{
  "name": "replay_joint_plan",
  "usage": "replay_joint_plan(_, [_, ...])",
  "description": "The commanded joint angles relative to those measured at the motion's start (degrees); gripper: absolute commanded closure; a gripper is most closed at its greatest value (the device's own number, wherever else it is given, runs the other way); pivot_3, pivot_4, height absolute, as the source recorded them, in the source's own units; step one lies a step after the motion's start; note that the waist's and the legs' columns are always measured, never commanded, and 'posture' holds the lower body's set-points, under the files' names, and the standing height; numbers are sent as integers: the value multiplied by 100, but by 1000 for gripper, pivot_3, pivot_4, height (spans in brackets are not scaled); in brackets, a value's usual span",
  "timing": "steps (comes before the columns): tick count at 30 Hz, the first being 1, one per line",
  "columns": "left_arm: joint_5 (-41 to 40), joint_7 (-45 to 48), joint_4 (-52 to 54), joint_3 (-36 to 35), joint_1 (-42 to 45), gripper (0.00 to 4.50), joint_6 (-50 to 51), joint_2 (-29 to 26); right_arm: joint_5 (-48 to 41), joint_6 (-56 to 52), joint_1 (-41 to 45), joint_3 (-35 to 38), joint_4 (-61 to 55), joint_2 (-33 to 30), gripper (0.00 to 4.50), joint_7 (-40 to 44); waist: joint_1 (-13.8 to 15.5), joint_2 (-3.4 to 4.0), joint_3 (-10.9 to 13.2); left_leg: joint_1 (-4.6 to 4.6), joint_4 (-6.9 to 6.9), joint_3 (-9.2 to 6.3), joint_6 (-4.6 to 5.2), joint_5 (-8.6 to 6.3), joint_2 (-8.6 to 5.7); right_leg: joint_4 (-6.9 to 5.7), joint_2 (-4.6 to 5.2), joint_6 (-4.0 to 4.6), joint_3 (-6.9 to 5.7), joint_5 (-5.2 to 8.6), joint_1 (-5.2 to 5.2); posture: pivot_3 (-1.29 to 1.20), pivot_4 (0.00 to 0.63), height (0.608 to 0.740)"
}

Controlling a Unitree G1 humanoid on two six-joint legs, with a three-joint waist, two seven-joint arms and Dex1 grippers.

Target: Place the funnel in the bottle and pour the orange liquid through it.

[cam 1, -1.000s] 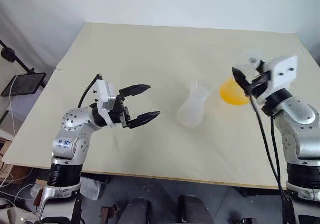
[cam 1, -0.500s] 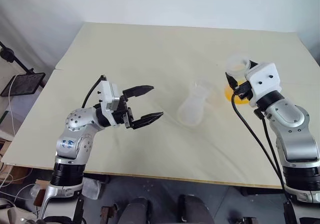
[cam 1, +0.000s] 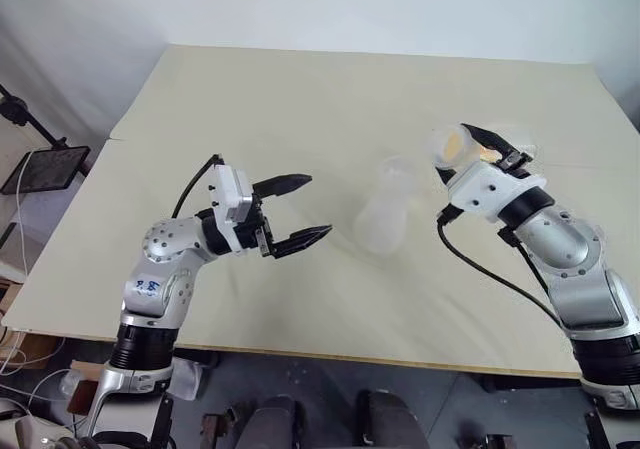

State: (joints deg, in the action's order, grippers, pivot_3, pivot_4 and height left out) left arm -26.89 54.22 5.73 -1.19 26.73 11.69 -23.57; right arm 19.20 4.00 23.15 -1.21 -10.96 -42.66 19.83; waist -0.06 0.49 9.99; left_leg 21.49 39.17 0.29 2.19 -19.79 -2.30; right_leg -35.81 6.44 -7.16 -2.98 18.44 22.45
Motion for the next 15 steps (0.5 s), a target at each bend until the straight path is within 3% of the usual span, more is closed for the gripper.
replay_joint_plan(1, [-25, -36, 50, -10, 98, 0, -87, 32, 405, 412, 153, 79, -95, -159, 2077, -225, -1, 0, 0, 0, 0, 0, 0, 0, 1, 0, 0, 0, 0, 0, 0, 0, 150, 740])
replay_joint_plan(15, [-4, -64, -1, 28, 154, 0, -83, 122, 1258, 997, 404, 51, -16, -250, 2077, -369, -4, 0, 0, 0, 0, 2, -3, 2, 2, 0, -3, 0, -4, 0, 0, 0, 150, 740])
